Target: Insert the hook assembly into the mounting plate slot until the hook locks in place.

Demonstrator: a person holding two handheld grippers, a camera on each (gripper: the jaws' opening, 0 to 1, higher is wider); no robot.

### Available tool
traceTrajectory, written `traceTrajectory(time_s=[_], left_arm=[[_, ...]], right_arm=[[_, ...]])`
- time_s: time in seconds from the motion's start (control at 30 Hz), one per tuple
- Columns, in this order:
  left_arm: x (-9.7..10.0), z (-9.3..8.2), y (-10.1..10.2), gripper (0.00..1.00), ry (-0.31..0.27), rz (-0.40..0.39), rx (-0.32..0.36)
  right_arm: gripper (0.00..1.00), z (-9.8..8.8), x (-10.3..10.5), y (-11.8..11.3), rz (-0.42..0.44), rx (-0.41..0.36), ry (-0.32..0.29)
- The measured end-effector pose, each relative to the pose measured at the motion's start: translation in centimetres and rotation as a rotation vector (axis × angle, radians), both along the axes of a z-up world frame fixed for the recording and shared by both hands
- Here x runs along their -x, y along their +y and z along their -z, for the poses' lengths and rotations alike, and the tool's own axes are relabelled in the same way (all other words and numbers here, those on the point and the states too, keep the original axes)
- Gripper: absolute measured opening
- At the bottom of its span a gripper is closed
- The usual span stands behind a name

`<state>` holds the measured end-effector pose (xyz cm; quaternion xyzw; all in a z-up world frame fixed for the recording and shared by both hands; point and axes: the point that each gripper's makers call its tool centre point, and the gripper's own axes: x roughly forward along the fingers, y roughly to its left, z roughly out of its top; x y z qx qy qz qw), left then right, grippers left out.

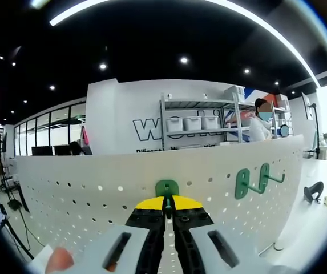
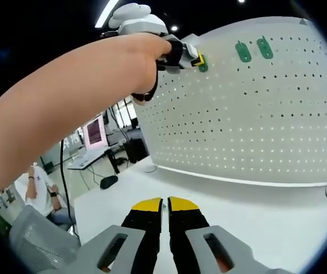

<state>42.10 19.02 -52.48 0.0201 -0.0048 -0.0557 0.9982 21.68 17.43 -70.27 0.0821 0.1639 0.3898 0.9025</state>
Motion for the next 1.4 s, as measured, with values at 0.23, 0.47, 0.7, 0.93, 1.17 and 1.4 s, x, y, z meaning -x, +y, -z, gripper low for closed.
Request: traceTrajectory(time_s=[0.23,0.47,0.7,0.93,1.17,1.4], left_arm=[[0.1,0.0,0.1,0.03,0.010,0.003,0.003],[0.0,0.1,0.2,0.04,0.007,0.003,-0.030],[-0.1,0.0,0.1,0.05,0.015,0.018,-0.051],[0.1,-1.0,-0.4,0.07,-0.030,0.030,-0.062],[0.0,-1.6,-0.7,0.05,-0.041,0.037,-0.063],[0.1,-1.3,-0.9,0.05,-0.042,0.040,-0.074]], right_arm=[[0.02,0.0,0.1,0.1,-0.002,-0.003,0.001],[0.02,-0.1,0.1,0.0,0.000,-0.006,0.002],[0.02,-0.1,0.1,-0.1,0.000,-0.007,0.002],[0.02,-0.1,0.1,-0.2,0.004,-0.005,0.003],[0.02,-0.2,0.1,-0.4,0.008,-0.009,0.001],[0.02,-0.2,0.1,-0.5,0.009,-0.009,0.000]])
